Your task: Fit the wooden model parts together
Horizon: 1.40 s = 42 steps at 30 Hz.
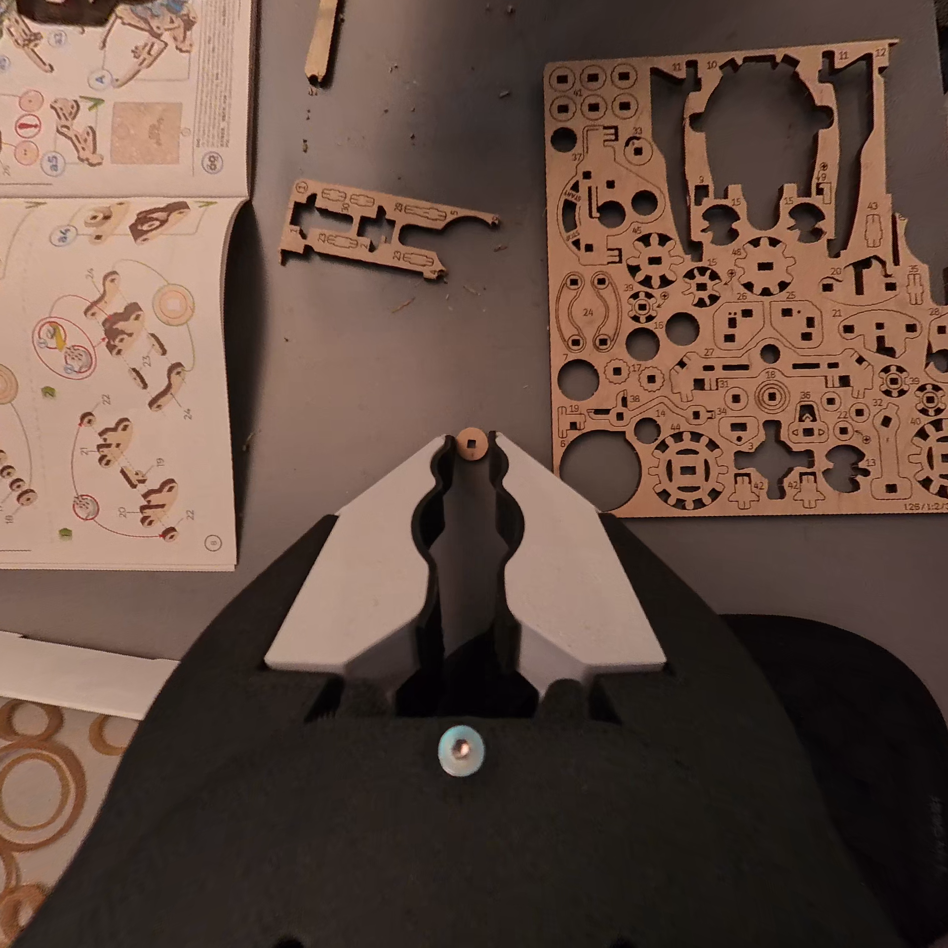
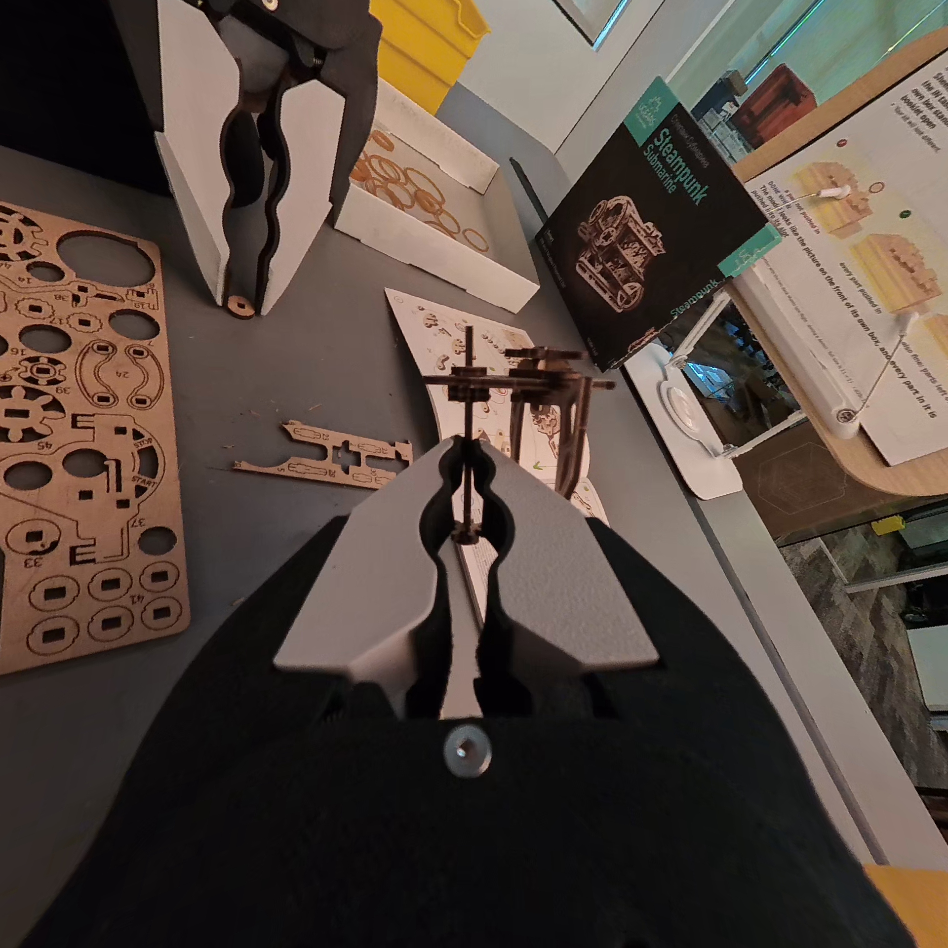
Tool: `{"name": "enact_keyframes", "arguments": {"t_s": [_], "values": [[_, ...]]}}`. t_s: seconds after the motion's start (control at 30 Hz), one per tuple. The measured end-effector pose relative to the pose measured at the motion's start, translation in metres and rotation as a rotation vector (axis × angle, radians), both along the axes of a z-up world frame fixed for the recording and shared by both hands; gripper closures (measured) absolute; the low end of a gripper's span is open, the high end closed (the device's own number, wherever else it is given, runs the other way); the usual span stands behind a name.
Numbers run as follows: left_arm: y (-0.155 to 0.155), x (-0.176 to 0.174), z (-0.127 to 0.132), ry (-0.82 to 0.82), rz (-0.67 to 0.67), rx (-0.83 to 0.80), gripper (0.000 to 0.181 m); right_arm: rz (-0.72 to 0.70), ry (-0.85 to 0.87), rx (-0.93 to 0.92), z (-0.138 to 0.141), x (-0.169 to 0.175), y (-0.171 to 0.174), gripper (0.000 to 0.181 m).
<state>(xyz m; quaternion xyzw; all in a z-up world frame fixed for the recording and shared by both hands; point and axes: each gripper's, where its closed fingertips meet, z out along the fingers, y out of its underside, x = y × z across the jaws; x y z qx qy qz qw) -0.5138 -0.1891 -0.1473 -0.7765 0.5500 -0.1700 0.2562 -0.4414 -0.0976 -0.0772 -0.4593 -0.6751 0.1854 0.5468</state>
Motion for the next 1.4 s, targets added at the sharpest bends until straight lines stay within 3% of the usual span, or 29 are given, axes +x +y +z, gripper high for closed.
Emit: {"name": "enact_keyframes", "arguments": {"t_s": [0.23,0.47,0.73,0.93,1.4], "values": [[0.001,0.0,0.0,0.043,-0.024,0.037,0.171,0.003,0.001,0.004,0.001,0.0,-0.001,0.181],[0.02,-0.003,0.008,0.023,0.04,0.128,0.171,0.019,0.004,-0.008,0.003,-0.001,-0.005,0.181],[0.043,0.023,0.078,-0.258,0.117,0.411,0.171,0.069,0.028,-0.077,0.006,-0.003,-0.015,0.181],[0.038,0.042,0.118,-0.405,0.112,0.568,0.171,0.096,0.038,-0.092,0.009,-0.004,-0.021,0.181],[0.035,0.057,0.114,-0.409,0.084,0.593,0.171,0.155,0.037,-0.082,0.008,-0.009,-0.036,0.181]]}}
